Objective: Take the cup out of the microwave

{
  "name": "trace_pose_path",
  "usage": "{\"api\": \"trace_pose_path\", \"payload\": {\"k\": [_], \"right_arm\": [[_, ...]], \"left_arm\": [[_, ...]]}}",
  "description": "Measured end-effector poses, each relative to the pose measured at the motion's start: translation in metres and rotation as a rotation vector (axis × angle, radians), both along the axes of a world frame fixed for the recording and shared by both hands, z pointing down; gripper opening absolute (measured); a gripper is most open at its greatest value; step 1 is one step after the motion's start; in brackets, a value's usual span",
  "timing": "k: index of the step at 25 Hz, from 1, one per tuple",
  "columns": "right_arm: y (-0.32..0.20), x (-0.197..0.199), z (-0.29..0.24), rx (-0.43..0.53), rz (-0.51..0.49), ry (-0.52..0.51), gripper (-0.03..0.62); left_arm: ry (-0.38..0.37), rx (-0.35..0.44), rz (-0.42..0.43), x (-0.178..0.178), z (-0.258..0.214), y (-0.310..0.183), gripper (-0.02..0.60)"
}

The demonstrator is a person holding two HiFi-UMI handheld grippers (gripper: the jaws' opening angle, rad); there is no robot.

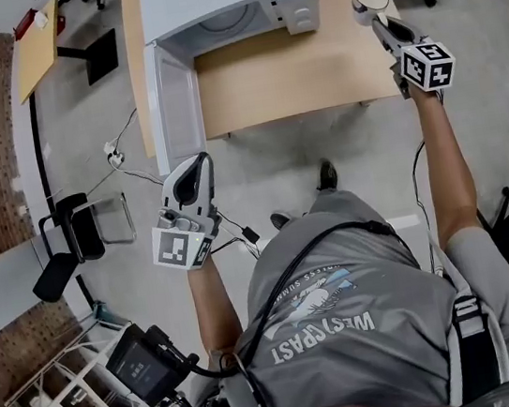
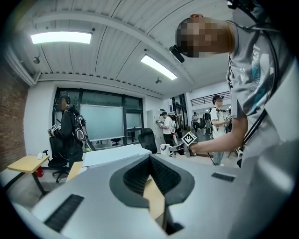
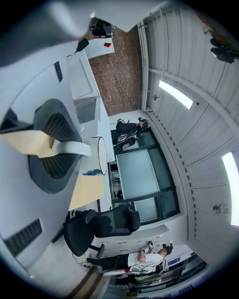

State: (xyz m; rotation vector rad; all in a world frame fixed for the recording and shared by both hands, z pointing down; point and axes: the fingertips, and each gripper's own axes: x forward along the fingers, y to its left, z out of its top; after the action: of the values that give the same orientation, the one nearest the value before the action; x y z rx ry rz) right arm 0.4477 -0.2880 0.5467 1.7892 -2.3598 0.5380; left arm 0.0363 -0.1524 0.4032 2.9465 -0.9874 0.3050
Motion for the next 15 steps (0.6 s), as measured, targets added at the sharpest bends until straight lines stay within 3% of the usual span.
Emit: {"api": "trace_pose_path", "payload": {"k": [12, 15], "right_arm": [[-0.066, 0.006, 0.082, -0.068, -0.003, 0.011, 0.072], [-0.076, 0.006, 0.096, -0.071, -0.007, 0.011, 0.072]], "left_arm": [[-0.033, -0.047, -0.024, -0.002, 0.026, -0.01, 0.042], [-0.009, -0.061, -0.036, -0.001, 0.028, -0.013, 0.041]]}}
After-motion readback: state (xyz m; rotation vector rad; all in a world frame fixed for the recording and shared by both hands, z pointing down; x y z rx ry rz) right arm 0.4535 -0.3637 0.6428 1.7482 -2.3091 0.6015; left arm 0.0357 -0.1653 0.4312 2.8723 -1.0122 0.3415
